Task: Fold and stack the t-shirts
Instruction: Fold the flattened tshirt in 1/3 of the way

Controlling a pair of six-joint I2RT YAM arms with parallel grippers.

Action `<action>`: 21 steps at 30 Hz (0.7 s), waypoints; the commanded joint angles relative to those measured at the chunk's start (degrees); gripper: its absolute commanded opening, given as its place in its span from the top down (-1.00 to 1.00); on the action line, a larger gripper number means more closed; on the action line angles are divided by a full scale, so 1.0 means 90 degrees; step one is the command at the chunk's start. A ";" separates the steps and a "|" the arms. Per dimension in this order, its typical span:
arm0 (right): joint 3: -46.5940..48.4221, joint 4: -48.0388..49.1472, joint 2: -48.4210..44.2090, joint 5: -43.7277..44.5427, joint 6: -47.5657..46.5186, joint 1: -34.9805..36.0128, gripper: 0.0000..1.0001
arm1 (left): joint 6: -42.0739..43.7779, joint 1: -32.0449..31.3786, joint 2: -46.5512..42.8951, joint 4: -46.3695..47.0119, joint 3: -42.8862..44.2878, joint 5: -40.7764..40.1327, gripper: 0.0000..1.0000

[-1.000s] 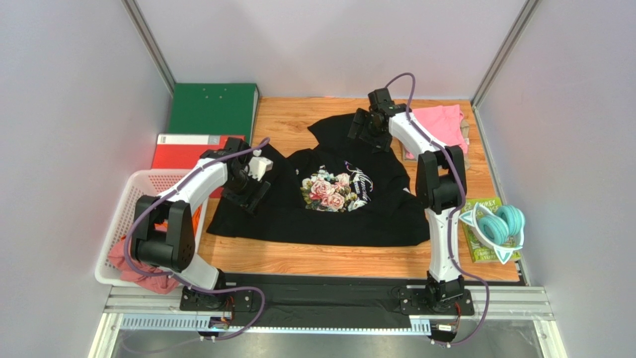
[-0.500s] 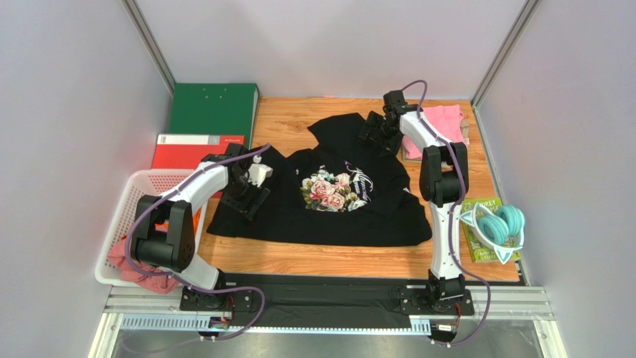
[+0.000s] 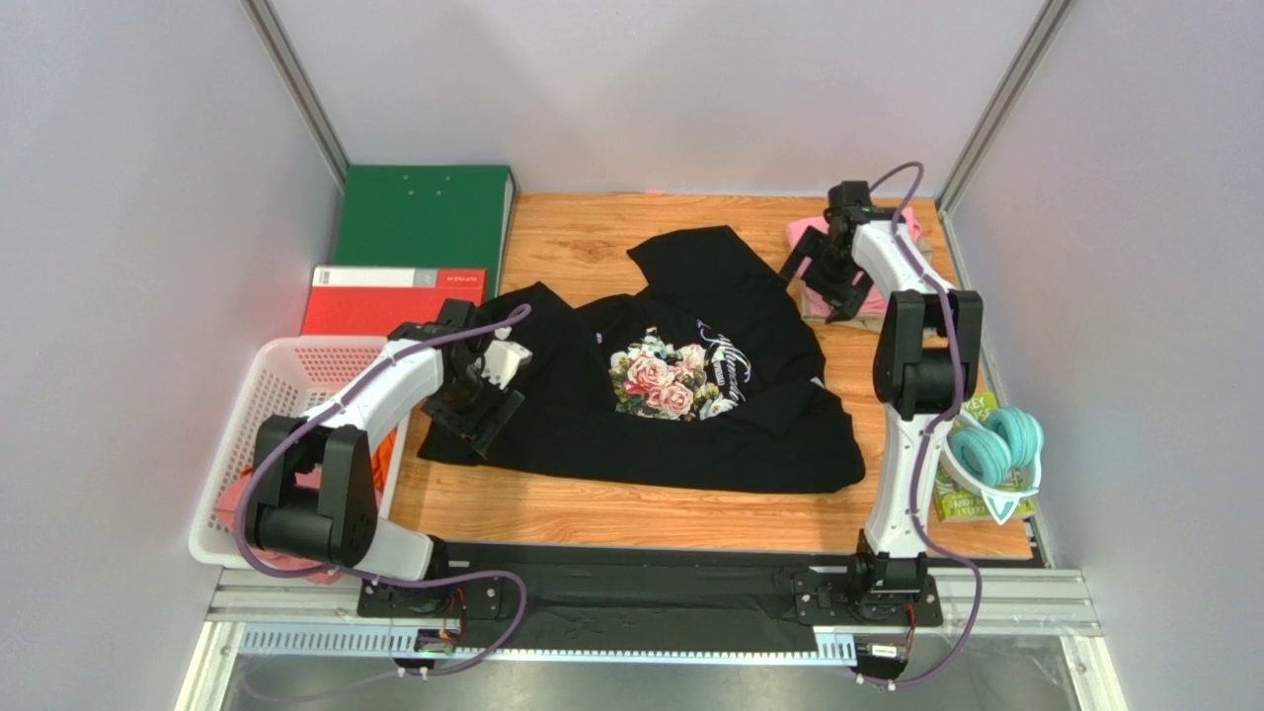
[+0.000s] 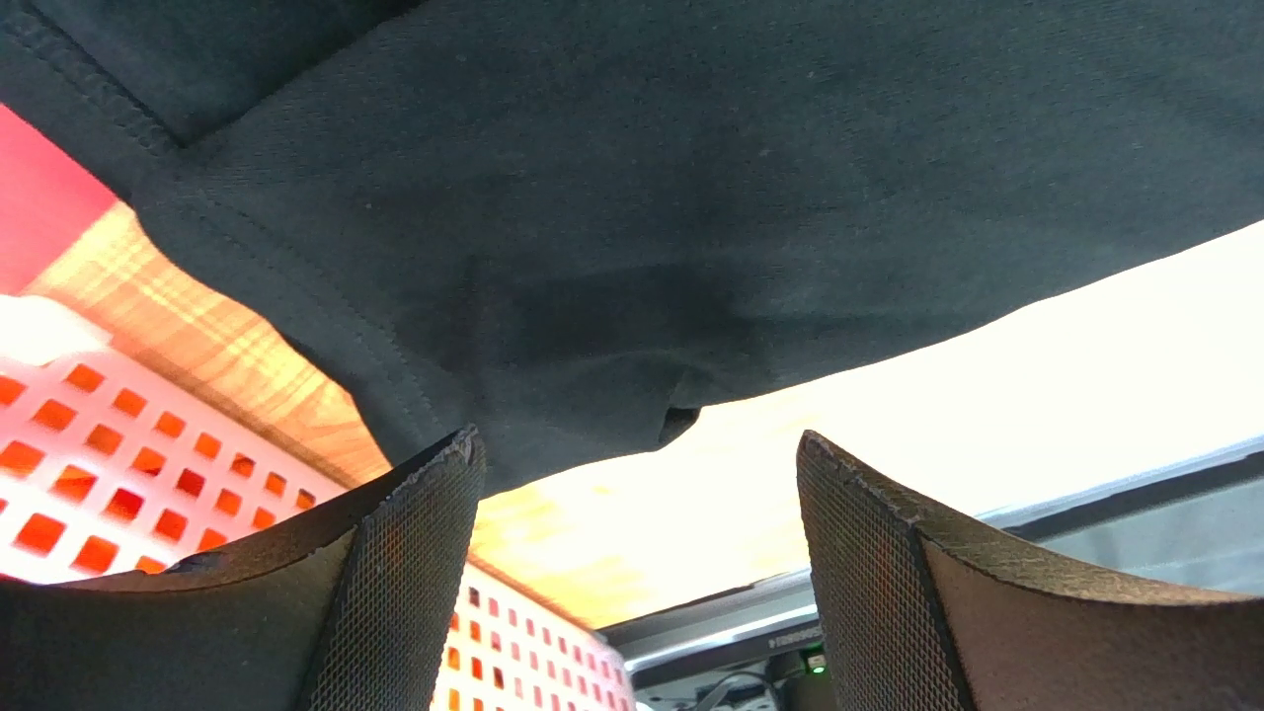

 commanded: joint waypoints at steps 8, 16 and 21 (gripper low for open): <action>0.0182 -0.0246 -0.1131 -0.0410 -0.0217 0.0570 -1.00 | 0.0474 0.0029 -0.0324 0.0278 -0.0366 -0.0389 -0.66; -0.2901 0.0056 -0.3910 -0.0029 -0.0159 0.1175 -1.00 | 0.0631 0.0029 -0.0216 0.0523 -0.0581 -0.0517 -0.66; -0.5159 0.0427 -0.5427 -0.0320 0.0193 0.1352 -1.00 | 0.0640 0.0029 -0.0226 0.0493 -0.0474 -0.0458 -0.66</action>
